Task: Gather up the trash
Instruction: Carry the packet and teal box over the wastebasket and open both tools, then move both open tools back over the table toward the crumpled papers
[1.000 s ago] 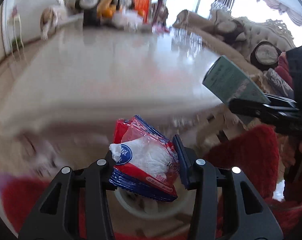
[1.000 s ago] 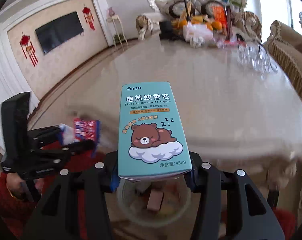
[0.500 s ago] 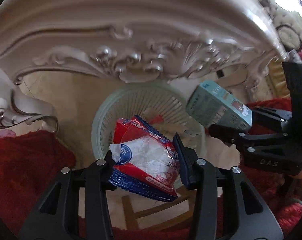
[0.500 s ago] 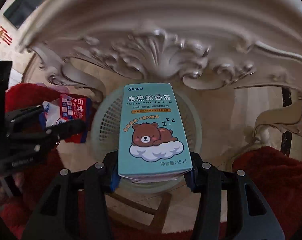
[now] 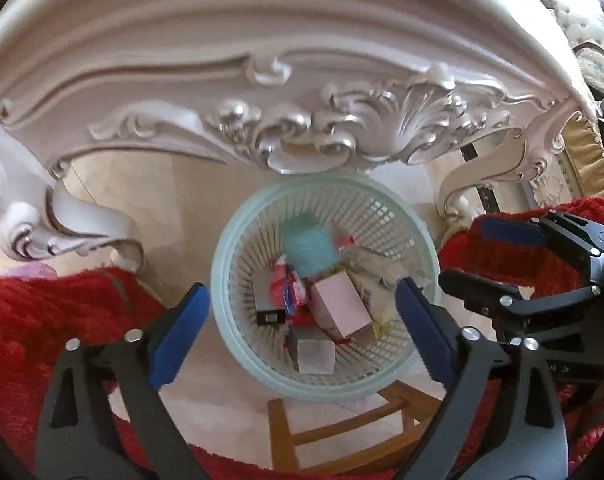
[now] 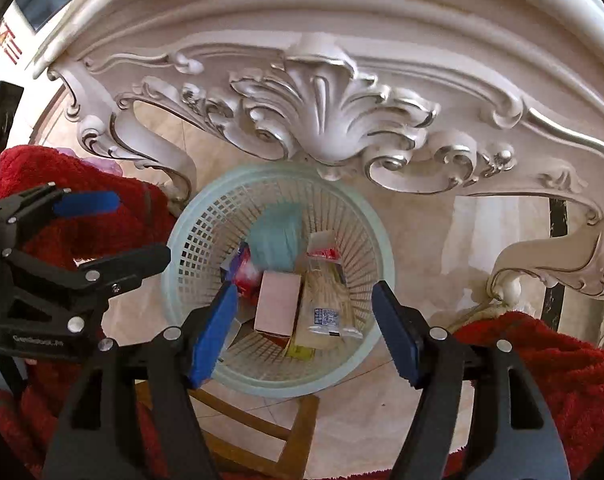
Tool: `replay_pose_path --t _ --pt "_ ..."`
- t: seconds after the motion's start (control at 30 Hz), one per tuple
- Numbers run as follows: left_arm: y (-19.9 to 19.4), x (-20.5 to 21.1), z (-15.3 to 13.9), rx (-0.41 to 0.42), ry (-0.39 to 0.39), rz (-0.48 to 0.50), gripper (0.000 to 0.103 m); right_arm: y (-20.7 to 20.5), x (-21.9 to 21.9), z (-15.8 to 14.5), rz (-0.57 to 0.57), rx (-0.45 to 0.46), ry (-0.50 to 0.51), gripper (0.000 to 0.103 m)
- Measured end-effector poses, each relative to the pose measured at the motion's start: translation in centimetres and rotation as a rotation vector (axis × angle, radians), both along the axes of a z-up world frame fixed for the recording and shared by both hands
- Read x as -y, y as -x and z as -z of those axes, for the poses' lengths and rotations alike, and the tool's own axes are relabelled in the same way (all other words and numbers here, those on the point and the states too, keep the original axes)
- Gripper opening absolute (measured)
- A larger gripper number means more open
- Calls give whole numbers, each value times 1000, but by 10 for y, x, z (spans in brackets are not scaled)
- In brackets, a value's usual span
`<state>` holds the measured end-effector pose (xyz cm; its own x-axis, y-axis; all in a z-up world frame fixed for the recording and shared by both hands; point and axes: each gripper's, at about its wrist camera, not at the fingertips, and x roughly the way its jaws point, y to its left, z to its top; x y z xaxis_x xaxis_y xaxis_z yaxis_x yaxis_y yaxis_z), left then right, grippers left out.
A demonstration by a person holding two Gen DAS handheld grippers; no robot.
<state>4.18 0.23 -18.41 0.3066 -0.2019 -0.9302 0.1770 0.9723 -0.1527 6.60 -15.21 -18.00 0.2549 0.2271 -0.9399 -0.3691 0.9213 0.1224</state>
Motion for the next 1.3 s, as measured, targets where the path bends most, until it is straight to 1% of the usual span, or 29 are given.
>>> replay_pose_path --t 0.3,0.4,0.5,0.53,0.63,0.7,0.73,0.8,0.83,0.87,0.9,0.97,1.0,1.03,1.1,1.13,1.2,1.23,1.3 --pt "1 3 -9 30 -8 17 94 5 6 -11 17 36 2 66" --pt "5 1 -17 64 -17 16 94 12 6 -20 -6 59 17 66" --pt "14 -6 -37 125 -25 9 94 22 8 -38 -36 112 22 66" --pt "18 -10 -49 154 -7 5 94 26 11 -49 -43 134 4 66" --pt "22 -25 -85 230 49 -6 94 31 28 -84 -7 204 -111 66" --pt "17 -33 -110 300 54 -25 94 25 41 -105 28 251 -192 66" --pt "11 -39 -127 350 55 -38 94 19 48 -117 50 279 -232 69" --pt "-2 -44 -149 412 66 -49 94 5 59 -136 72 322 -299 75" --pt "-12 -47 -159 440 72 -53 94 -6 64 -145 75 340 -338 75" --pt "-25 -48 -170 466 72 -52 94 -13 66 -149 75 344 -360 76" --pt "-41 -49 -180 484 65 -48 94 -28 71 -156 83 347 -398 76" --pt "-71 -46 -194 512 54 -38 94 -51 75 -163 92 346 -440 78" --pt "-90 -43 -200 527 48 -34 94 -70 78 -167 89 347 -454 80" --pt "-104 -41 -203 536 42 -33 94 -84 81 -172 93 359 -451 80" --pt "-148 -33 -210 548 34 -39 94 -121 83 -179 93 413 -410 80" --pt "-177 -29 -212 544 47 -41 94 -136 82 -181 91 431 -378 84" --pt "-218 -21 -214 538 65 -47 94 -175 83 -187 105 465 -281 90" --pt "-248 -17 -215 534 77 -58 94 -201 83 -189 109 467 -252 94" --pt "-289 -9 -213 531 71 -83 94 -246 87 -193 139 457 -225 96"
